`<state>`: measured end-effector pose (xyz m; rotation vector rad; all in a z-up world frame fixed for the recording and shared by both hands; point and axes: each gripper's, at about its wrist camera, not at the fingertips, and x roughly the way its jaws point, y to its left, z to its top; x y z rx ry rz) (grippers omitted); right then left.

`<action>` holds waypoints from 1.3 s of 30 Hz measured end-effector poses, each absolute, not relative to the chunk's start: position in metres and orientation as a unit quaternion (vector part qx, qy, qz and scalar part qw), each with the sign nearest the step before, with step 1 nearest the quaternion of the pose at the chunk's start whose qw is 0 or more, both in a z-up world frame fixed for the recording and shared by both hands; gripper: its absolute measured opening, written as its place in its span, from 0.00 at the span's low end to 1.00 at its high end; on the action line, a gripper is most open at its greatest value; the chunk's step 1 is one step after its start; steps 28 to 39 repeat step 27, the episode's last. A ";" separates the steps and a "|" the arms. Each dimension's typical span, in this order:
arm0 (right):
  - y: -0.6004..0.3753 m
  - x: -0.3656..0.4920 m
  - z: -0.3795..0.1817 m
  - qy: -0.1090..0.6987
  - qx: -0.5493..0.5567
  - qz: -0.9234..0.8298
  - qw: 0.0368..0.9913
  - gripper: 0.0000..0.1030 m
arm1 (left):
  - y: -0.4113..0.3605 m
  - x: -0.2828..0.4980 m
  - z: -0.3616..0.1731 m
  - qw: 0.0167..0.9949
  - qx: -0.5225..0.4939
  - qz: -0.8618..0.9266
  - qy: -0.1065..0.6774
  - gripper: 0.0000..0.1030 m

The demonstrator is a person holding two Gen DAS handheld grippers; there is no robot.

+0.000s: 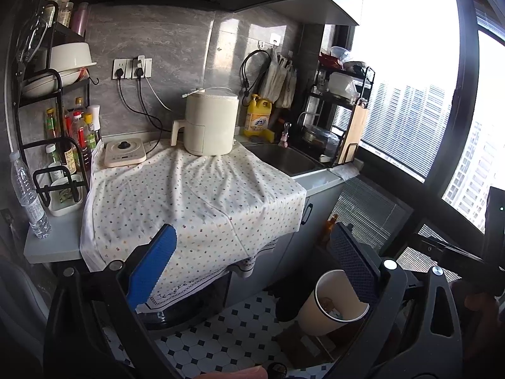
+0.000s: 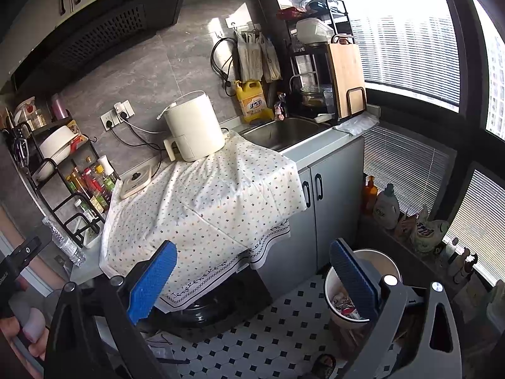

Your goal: Collect trash

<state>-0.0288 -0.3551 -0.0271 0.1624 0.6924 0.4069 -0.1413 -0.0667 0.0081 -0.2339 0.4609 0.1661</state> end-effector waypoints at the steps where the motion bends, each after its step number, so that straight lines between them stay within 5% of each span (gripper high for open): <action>1: -0.355 -0.029 -0.027 0.337 0.078 0.198 0.917 0.92 | -0.067 -0.141 0.008 0.963 -0.115 0.082 0.228 0.94; 39: -0.352 -0.023 -0.041 0.349 0.076 0.174 0.918 0.92 | -0.056 -0.118 -0.005 0.960 -0.117 0.061 0.246 0.94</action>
